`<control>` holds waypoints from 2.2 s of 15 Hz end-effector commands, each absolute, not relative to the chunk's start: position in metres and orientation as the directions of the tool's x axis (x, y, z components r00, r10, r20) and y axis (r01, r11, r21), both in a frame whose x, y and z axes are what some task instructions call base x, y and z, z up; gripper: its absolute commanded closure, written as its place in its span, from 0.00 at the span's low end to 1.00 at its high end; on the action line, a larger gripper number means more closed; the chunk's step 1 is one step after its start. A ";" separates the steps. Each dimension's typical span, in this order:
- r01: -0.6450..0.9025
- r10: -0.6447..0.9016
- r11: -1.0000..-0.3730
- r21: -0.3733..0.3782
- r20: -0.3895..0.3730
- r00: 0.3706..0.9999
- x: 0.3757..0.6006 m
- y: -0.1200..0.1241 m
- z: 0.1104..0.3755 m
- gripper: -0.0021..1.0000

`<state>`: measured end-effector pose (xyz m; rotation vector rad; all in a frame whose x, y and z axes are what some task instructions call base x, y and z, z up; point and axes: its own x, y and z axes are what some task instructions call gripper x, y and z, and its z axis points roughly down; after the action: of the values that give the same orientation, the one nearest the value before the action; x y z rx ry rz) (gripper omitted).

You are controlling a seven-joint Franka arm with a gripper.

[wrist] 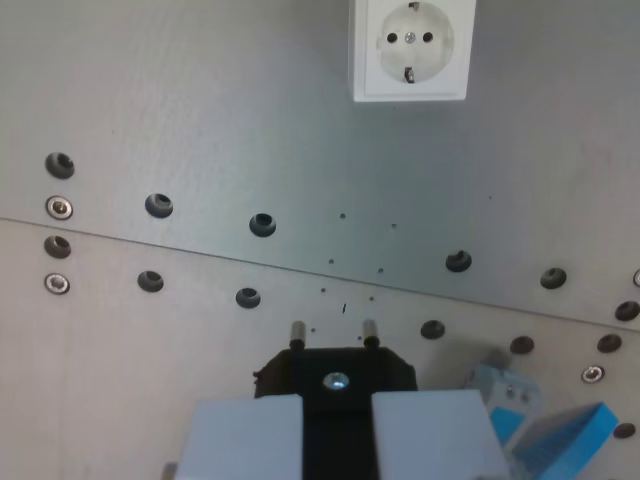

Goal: Move above the white socket

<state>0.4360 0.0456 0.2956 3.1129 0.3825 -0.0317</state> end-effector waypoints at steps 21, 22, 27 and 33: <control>0.316 0.317 -0.948 0.031 0.066 0.946 0.467 0.012 0.181 1.00; 0.316 0.317 -0.948 0.031 0.065 0.946 0.468 0.011 0.176 1.00; 0.316 0.318 -0.948 0.036 0.060 0.946 0.473 0.007 0.152 1.00; 0.317 0.319 -0.948 0.041 0.047 0.947 0.478 0.003 0.125 1.00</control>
<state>0.4766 0.0076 0.1297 3.1159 0.4617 -0.0219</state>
